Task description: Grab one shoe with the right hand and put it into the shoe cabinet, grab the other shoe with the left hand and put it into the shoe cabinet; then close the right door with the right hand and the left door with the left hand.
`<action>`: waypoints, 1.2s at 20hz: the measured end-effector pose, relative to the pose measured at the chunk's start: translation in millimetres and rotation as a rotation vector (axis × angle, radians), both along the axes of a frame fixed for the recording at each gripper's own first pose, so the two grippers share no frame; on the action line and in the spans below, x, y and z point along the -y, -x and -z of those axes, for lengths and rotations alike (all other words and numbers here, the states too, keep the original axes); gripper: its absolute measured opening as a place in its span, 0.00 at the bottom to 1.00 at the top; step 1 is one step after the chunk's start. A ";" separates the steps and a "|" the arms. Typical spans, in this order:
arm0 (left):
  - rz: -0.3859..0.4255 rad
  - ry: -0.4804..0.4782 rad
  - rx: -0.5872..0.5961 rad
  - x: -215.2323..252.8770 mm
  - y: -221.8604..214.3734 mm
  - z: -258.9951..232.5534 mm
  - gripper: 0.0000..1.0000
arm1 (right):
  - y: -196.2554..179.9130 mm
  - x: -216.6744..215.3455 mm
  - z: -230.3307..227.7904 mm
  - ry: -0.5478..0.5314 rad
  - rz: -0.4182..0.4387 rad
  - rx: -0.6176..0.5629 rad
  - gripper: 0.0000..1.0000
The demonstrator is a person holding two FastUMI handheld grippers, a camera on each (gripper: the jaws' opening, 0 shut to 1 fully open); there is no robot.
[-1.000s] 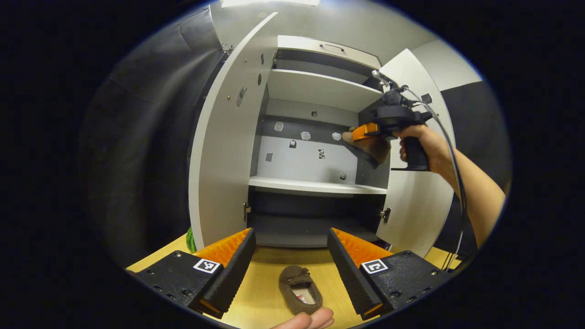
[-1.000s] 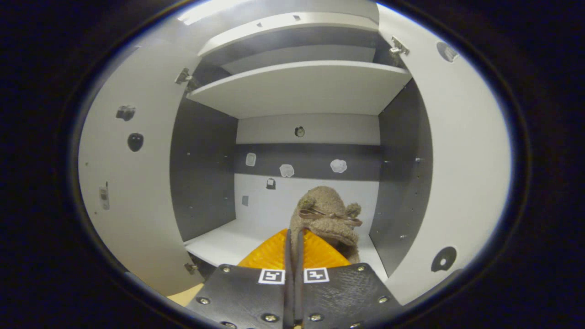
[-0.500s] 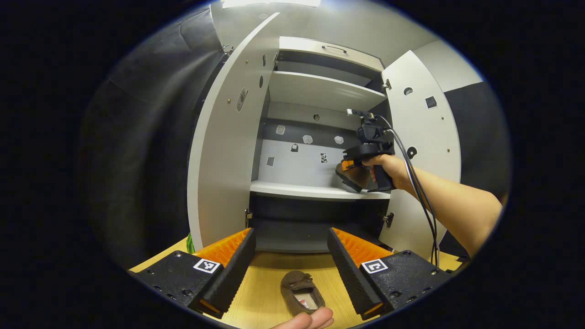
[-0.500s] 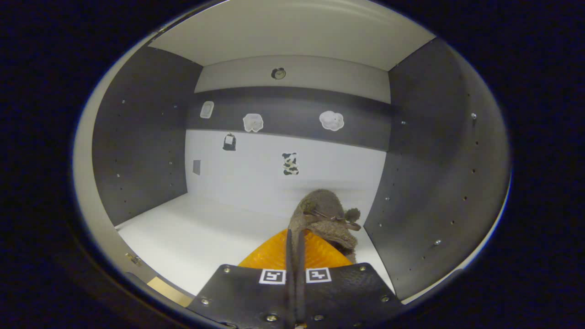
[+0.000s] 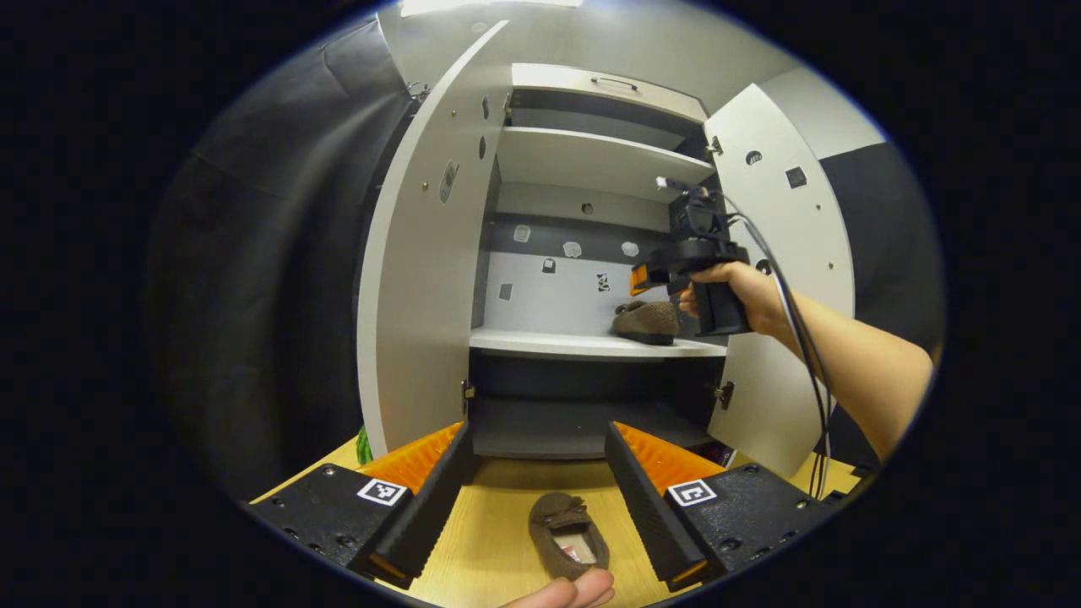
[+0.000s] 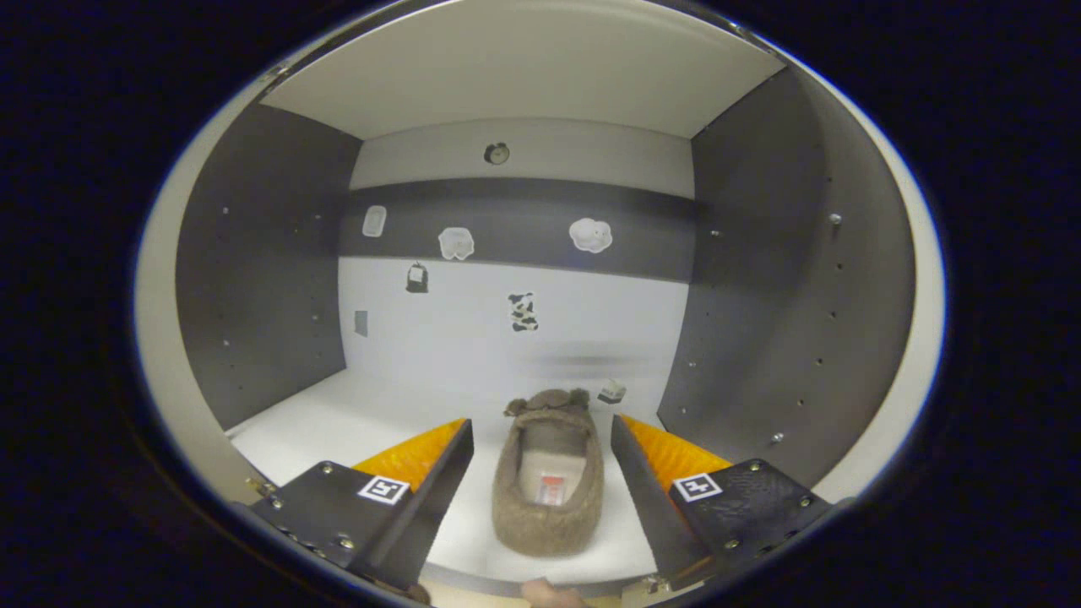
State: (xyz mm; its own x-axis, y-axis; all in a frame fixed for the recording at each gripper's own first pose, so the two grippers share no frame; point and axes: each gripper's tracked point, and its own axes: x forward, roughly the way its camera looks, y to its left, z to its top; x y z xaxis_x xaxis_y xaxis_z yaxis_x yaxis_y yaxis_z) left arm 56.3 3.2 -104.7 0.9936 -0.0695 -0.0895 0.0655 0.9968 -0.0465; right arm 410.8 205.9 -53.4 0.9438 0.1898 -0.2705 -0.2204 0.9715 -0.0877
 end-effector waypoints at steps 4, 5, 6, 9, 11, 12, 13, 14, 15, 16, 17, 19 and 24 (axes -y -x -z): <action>-0.001 -0.018 -0.016 2.3 9.8 0.1 0.96 | 73.0 9.8 -30.4 -0.078 -0.026 0.042 0.98; -0.003 -0.019 -0.016 2.0 11.2 -1.3 0.96 | 95.0 12.8 -34.5 -0.105 -0.029 0.036 0.98; -0.007 -0.020 -0.018 0.9 11.6 -0.7 0.96 | 117.9 17.1 -37.0 -0.136 -0.039 0.031 0.98; 0.006 -0.026 -0.052 2.6 10.5 8.1 0.96 | 186.3 42.0 -43.9 -0.232 -0.046 0.041 0.97; 0.039 -0.011 -0.113 8.1 11.2 25.1 0.96 | 229.3 73.5 -39.0 -0.244 -0.008 0.056 0.96; 0.048 0.006 -0.142 9.7 11.3 33.6 0.94 | 250.6 88.1 -38.1 -0.253 0.012 0.073 0.98; 0.054 0.023 -0.163 11.8 10.4 40.7 0.97 | 272.2 99.7 -38.1 -0.259 0.014 0.094 0.96; 0.053 0.031 -0.189 12.3 9.9 50.7 0.97 | 289.7 113.6 -37.0 -0.267 0.032 0.111 0.99; 0.048 0.034 -0.214 12.3 8.4 61.8 0.97 | 307.5 128.6 -33.3 -0.281 0.050 0.125 0.98; 0.047 0.032 -0.247 13.7 8.1 74.3 0.97 | 320.3 140.0 -31.5 -0.294 0.069 0.135 0.99; 0.053 0.025 -0.277 16.3 6.8 86.8 0.97 | 332.3 147.8 -27.7 -0.297 0.072 0.144 0.98; 0.042 0.008 -0.333 15.8 -0.5 111.6 0.97 | 350.7 162.3 -21.4 -0.298 0.075 0.162 0.98; 0.018 -0.019 -0.467 14.1 -8.1 173.6 0.98 | 372.6 193.2 -14.1 -0.330 0.115 0.204 0.98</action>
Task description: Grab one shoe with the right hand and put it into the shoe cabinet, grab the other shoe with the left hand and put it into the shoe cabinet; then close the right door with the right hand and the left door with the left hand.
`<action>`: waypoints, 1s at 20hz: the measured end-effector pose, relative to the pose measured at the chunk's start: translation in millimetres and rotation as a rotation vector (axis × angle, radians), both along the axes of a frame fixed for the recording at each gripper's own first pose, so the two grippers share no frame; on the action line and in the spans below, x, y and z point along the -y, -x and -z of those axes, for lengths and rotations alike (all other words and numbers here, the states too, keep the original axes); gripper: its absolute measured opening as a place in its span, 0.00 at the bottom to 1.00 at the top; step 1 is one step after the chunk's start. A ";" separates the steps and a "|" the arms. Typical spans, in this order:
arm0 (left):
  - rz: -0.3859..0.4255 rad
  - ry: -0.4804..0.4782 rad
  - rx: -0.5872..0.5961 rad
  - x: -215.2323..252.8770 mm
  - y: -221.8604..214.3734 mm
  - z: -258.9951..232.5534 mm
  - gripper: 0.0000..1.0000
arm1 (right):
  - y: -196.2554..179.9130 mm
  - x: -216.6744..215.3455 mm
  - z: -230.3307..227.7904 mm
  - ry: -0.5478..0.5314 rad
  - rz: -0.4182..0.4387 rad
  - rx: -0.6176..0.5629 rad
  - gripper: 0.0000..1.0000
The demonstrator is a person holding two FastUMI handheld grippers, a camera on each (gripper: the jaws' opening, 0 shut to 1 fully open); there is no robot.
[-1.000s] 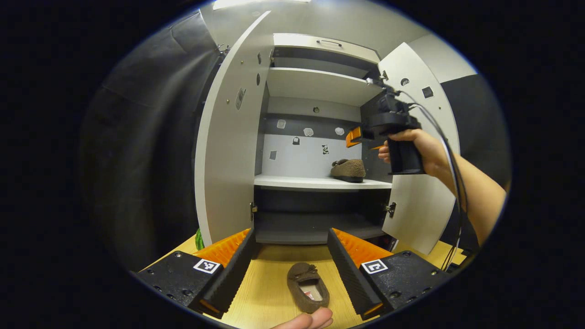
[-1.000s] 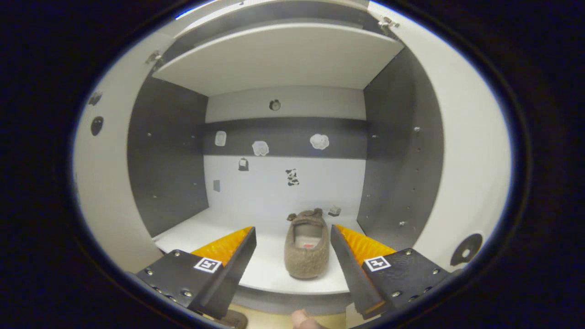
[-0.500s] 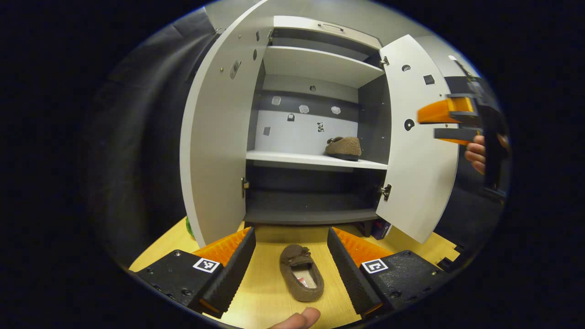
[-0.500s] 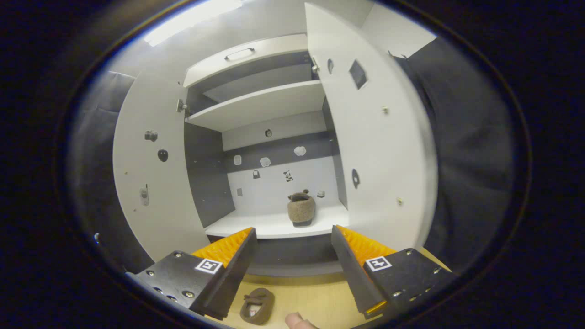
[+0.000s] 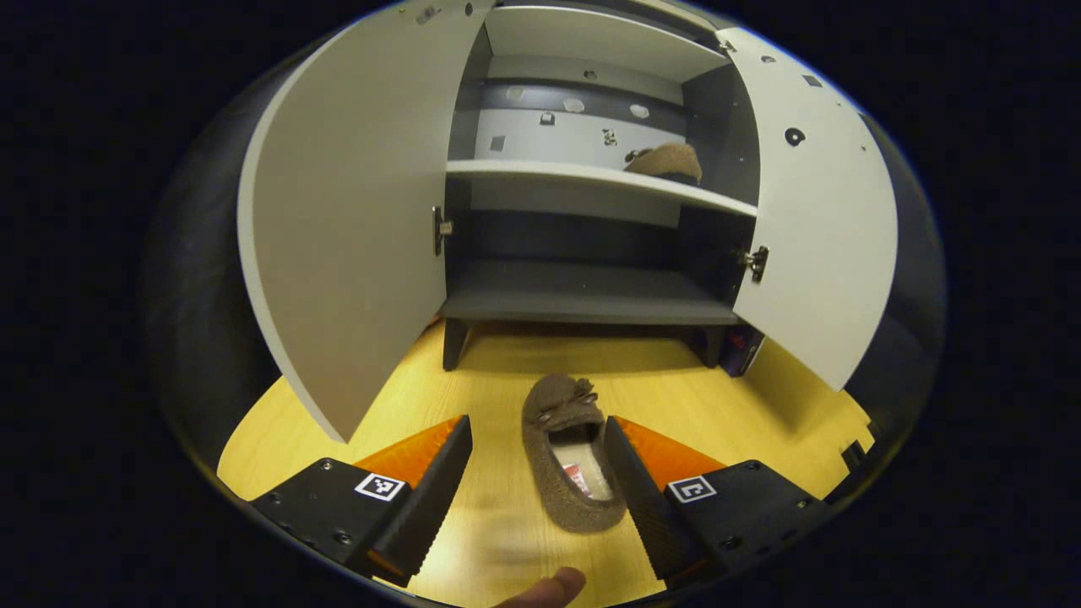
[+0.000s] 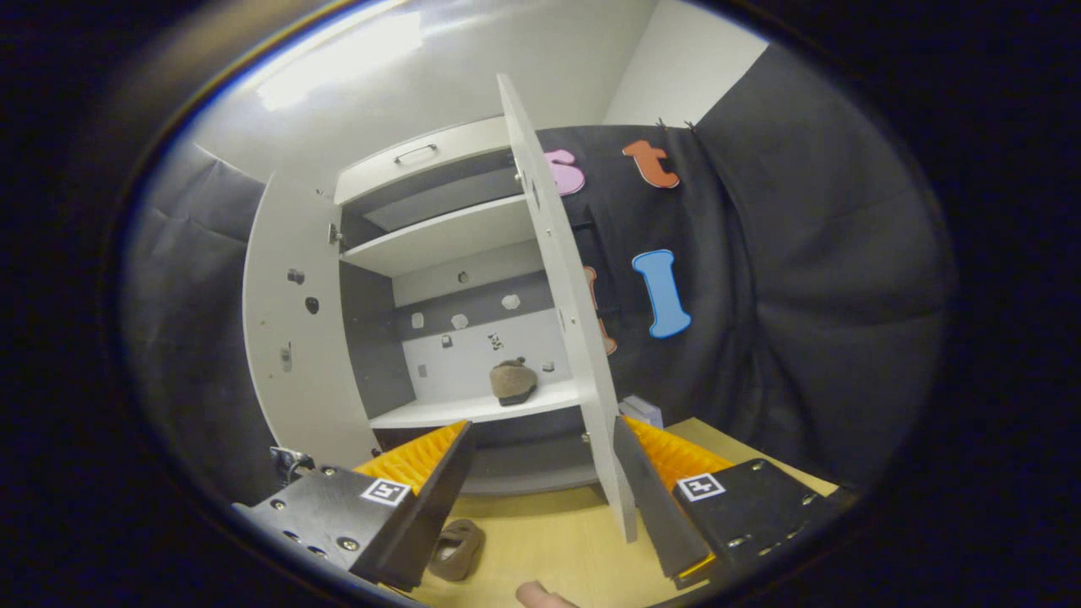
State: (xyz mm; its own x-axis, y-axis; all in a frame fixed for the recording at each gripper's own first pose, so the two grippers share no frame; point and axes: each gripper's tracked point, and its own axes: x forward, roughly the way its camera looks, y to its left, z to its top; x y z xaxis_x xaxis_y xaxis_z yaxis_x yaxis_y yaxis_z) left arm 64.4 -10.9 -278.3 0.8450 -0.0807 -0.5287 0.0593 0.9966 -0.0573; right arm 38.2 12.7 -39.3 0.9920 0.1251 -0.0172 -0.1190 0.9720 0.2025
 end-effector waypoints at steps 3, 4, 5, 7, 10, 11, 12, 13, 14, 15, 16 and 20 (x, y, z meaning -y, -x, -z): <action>0.009 0.012 -0.062 6.3 -2.2 27.8 0.97 | 9.5 1.9 8.0 0.006 -0.015 -0.007 0.98; 0.010 0.013 -0.083 8.8 -3.6 37.0 0.97 | 12.1 1.2 9.9 0.012 -0.018 -0.007 0.96; 0.010 0.014 -0.098 10.7 -5.9 43.9 0.97 | 15.3 -1.2 12.8 0.018 -0.025 -0.007 0.98; 0.003 0.002 -0.123 10.8 -10.6 56.1 0.97 | 21.8 -9.0 20.5 0.034 -0.050 -0.011 0.98; -0.011 -0.101 -0.105 -2.0 -27.6 66.6 0.83 | 24.3 -20.4 31.9 0.067 -0.081 -0.027 0.99; 0.004 -0.124 -0.100 -1.4 -33.5 69.7 0.83 | 24.2 -24.4 36.0 0.079 -0.089 -0.034 0.99; 0.016 -0.132 -0.115 -1.0 -34.7 76.4 0.70 | 23.6 -28.4 39.8 0.090 -0.099 -0.041 0.99; 0.031 -0.124 -0.137 1.0 -35.6 83.8 0.68 | 23.5 -31.9 44.1 0.099 -0.108 -0.050 0.99; 0.036 -0.100 -0.144 4.4 -37.8 89.1 0.49 | 22.8 -35.4 47.9 0.108 -0.118 -0.059 0.99; 0.044 -0.079 -0.147 8.8 -40.1 90.8 0.42 | 23.5 -37.6 50.6 0.112 -0.126 -0.066 0.99; 0.048 -0.070 -0.148 9.5 -39.3 91.6 0.34 | 24.2 -39.5 52.6 0.116 -0.132 -0.071 0.99; 0.060 -0.095 -0.153 8.9 -41.3 92.9 0.02 | 28.9 -43.7 59.8 0.119 -0.145 -0.090 0.99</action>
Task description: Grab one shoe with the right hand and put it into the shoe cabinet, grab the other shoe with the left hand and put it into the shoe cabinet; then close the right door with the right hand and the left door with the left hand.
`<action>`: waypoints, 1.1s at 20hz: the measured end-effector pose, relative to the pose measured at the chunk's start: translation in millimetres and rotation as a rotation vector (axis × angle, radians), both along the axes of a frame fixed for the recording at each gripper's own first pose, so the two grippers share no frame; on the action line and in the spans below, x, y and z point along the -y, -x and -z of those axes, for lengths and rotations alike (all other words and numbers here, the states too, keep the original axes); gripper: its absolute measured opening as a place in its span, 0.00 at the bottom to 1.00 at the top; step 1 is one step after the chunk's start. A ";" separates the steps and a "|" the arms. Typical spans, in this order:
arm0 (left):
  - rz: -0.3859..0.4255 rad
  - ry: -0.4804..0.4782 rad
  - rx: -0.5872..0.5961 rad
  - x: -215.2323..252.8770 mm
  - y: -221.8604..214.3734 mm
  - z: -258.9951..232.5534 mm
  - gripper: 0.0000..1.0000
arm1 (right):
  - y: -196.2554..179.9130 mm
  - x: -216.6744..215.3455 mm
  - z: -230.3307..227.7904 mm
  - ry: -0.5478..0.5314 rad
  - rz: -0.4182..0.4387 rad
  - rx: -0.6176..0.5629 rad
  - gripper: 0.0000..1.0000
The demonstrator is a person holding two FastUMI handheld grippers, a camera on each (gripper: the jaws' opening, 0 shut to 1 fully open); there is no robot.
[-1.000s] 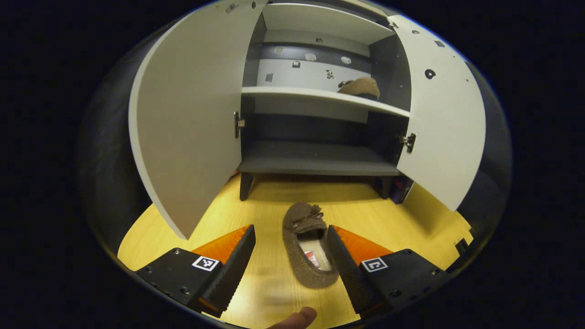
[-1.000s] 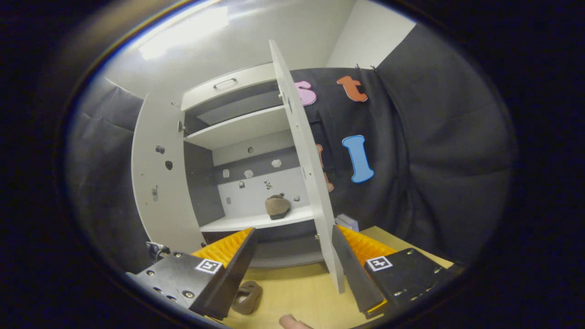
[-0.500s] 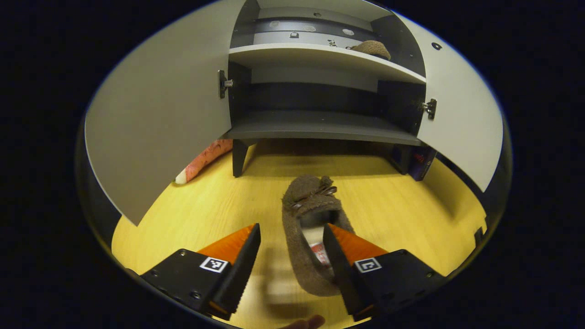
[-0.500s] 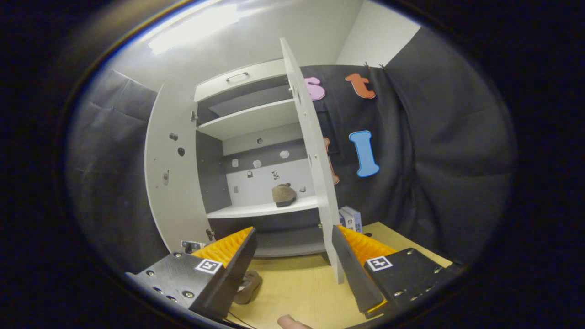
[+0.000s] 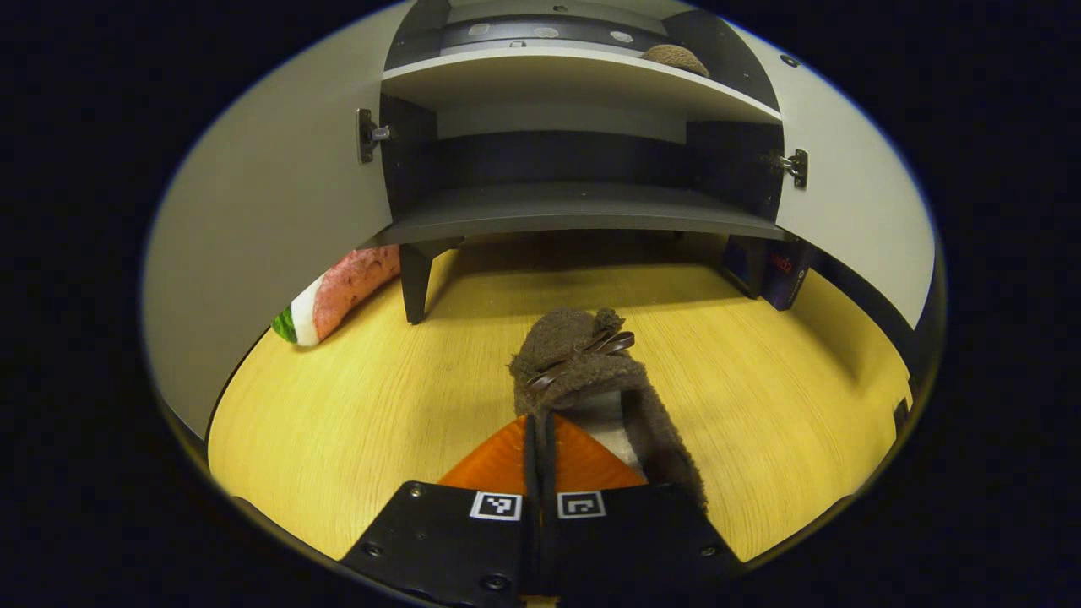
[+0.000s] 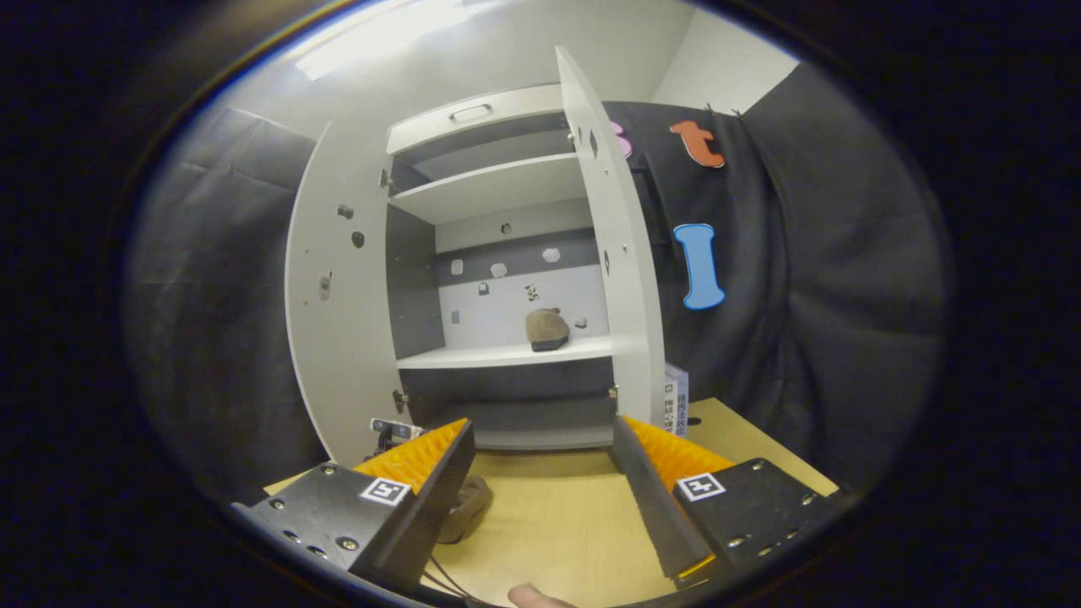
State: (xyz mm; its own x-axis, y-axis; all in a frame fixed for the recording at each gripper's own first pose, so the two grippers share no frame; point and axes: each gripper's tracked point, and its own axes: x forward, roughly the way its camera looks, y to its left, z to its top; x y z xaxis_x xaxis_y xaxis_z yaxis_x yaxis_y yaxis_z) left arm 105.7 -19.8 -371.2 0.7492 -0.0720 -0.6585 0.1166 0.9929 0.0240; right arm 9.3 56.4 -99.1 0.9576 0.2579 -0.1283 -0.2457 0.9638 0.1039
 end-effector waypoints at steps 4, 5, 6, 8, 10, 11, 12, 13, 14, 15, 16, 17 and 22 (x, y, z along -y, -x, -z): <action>0.003 0.031 0.022 2.5 5.4 -4.7 0.02 | 10.4 6.7 -0.7 -0.005 0.011 -0.009 0.99; 0.005 0.046 0.035 6.0 10.8 -10.2 0.01 | 12.9 10.0 -2.0 -0.002 0.019 -0.006 0.99; 0.017 0.061 0.058 10.7 14.2 -17.3 0.01 | 14.5 13.8 -3.7 -0.002 0.029 -0.003 0.98; 0.034 0.065 0.108 18.1 23.5 -39.4 0.00 | 19.7 17.4 -7.4 -0.005 0.035 0.006 0.98; 0.042 0.061 0.158 21.0 31.3 -64.0 0.00 | 23.3 17.0 -9.7 -0.007 0.036 0.013 0.99; 0.041 0.066 0.179 21.6 34.3 -77.8 0.01 | 24.9 16.6 -9.7 -0.008 0.034 0.014 0.99; 0.038 0.078 0.206 21.7 35.2 -93.4 0.01 | 25.9 16.2 -9.9 -0.007 0.032 0.014 0.99; 0.035 0.095 0.231 21.6 37.0 -111.1 0.01 | 27.8 15.2 -9.1 -0.004 0.031 0.013 0.99; 0.035 0.108 0.257 21.7 38.2 -128.8 0.00 | 29.0 14.2 -8.8 -0.002 0.028 0.013 0.99; 0.036 0.116 0.284 20.8 37.0 -146.9 0.00 | 30.9 13.0 -9.1 -0.002 0.022 0.016 0.99; 0.036 0.119 0.310 19.4 35.8 -164.9 0.01 | 32.0 11.8 -10.3 -0.005 0.018 0.019 0.99; 0.037 0.120 0.341 17.5 32.7 -183.3 0.01 | 32.9 10.3 -9.9 -0.011 0.014 0.020 0.99; 0.018 0.100 0.460 0.8 6.1 -265.1 0.01 | 37.2 1.0 -15.7 -0.034 -0.027 0.041 0.99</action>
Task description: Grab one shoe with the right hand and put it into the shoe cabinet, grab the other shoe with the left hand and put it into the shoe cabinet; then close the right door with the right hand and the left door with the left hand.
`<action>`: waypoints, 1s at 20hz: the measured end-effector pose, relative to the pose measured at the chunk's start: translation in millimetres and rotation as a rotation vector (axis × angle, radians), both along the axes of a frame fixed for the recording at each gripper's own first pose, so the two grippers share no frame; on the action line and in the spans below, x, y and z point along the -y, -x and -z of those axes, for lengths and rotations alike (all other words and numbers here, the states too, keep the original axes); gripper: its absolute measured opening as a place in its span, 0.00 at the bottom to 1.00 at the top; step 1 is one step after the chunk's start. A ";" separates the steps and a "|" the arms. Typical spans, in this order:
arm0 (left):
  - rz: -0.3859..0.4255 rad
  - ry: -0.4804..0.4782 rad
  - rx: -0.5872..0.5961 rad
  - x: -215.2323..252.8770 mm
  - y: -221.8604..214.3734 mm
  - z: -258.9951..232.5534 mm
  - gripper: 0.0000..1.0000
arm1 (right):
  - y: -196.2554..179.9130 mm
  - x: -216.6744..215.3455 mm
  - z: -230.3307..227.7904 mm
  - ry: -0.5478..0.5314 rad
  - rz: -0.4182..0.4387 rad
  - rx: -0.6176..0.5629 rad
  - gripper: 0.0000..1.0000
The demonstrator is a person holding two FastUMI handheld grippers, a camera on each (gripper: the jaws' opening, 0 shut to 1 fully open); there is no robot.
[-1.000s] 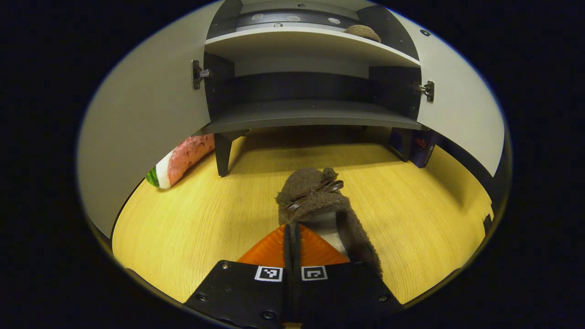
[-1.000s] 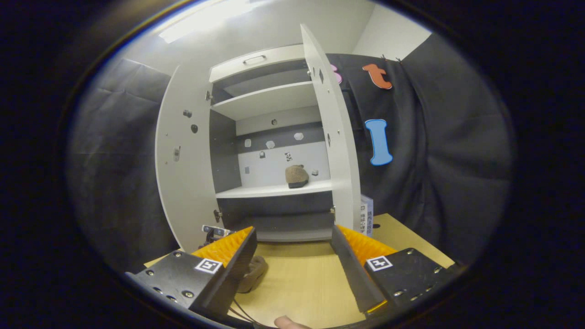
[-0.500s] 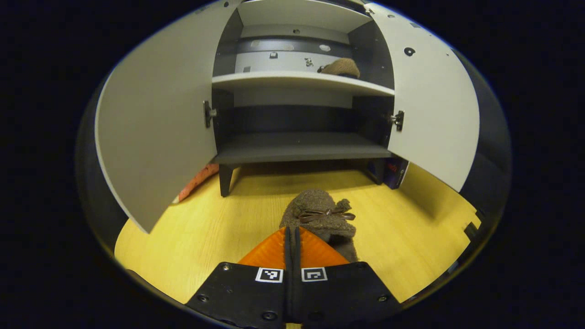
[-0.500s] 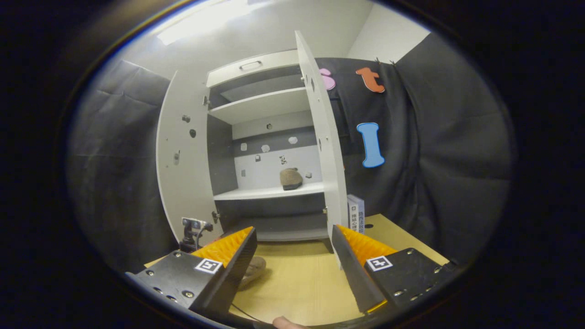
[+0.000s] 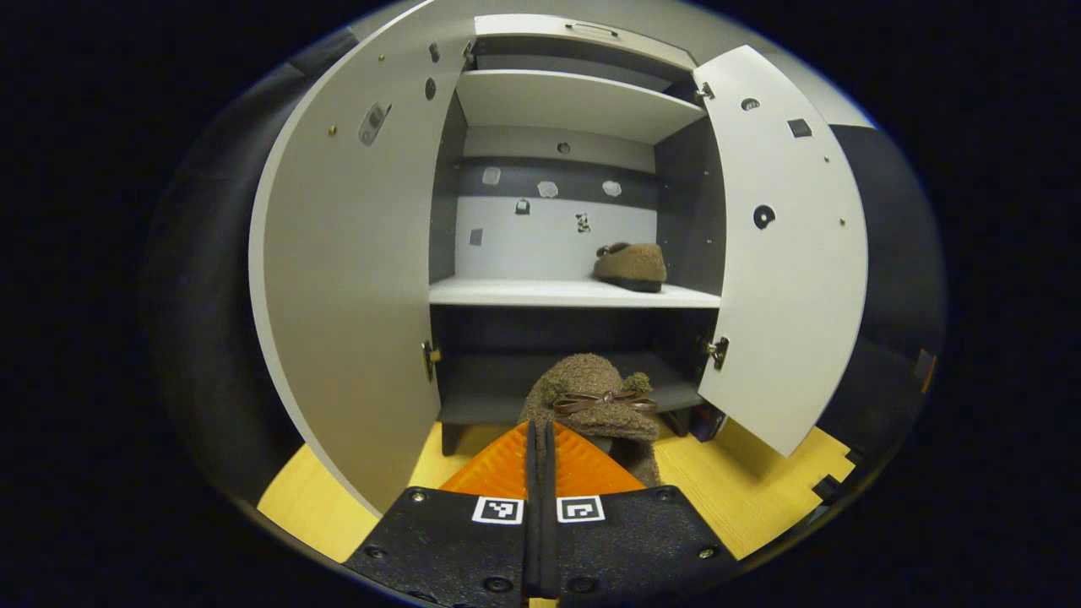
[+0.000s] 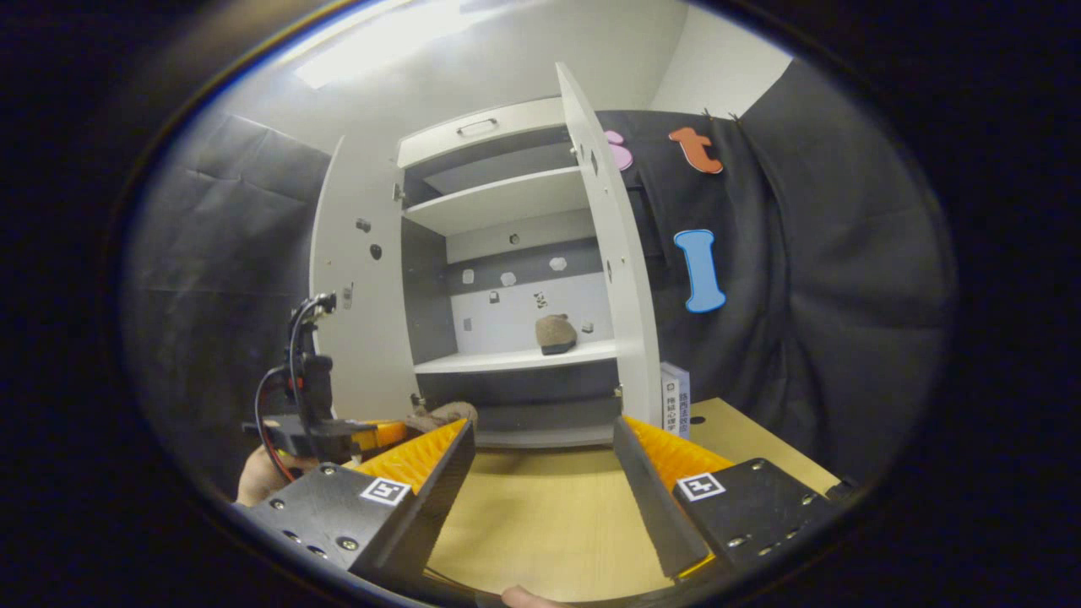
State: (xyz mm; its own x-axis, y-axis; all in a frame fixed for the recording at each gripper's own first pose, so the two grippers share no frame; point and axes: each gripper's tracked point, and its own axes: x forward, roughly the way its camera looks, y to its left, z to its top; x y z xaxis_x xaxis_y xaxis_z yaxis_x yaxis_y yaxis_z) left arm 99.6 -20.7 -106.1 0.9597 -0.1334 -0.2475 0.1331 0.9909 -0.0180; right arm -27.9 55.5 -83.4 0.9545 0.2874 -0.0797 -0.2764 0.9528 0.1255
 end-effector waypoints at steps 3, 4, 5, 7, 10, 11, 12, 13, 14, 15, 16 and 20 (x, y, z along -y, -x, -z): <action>-0.033 0.004 0.052 -10.1 -28.4 -40.4 0.00 | 1.5 -2.8 1.5 -0.002 -0.012 0.003 0.99; -0.039 0.011 0.051 -12.0 -39.5 -50.5 0.00 | 2.3 -3.6 2.4 -0.001 -0.016 0.002 0.99; -0.036 0.014 0.062 -11.6 -52.1 -61.9 0.00 | 4.7 -5.3 3.4 0.001 -0.025 0.001 0.99; -0.041 -0.017 0.098 -11.1 -81.4 -83.9 0.00 | 8.1 -6.8 5.0 0.004 -0.039 0.006 0.99; -0.053 -0.135 0.179 -1.6 -123.3 -109.0 0.00 | 9.0 -7.8 3.1 -0.008 -0.054 0.018 0.99; -0.058 -0.166 0.196 4.8 -135.0 -114.8 0.00 | 9.4 -6.7 3.4 -0.013 -0.056 0.020 0.99; -0.046 -0.185 0.213 14.9 -145.3 -119.3 0.00 | 9.4 -4.0 4.3 -0.015 -0.056 0.021 0.99; -0.037 -0.198 0.224 25.2 -156.2 -122.3 0.00 | 9.3 -1.9 6.0 -0.017 -0.055 0.020 0.99; -0.026 -0.209 0.234 33.9 -166.4 -125.4 0.00 | 8.5 1.4 7.1 -0.017 -0.054 0.019 0.99; -0.023 -0.215 0.239 41.8 -176.5 -127.1 0.00 | 7.9 5.0 9.7 -0.020 -0.050 0.015 0.99; -0.031 -0.219 0.245 46.0 -185.6 -128.5 0.00 | 6.1 9.3 12.2 -0.021 -0.047 0.008 0.99; -0.037 -0.020 0.178 66.7 -200.2 -117.4 0.00 | 4.9 33.0 14.4 -0.024 -0.020 0.001 0.99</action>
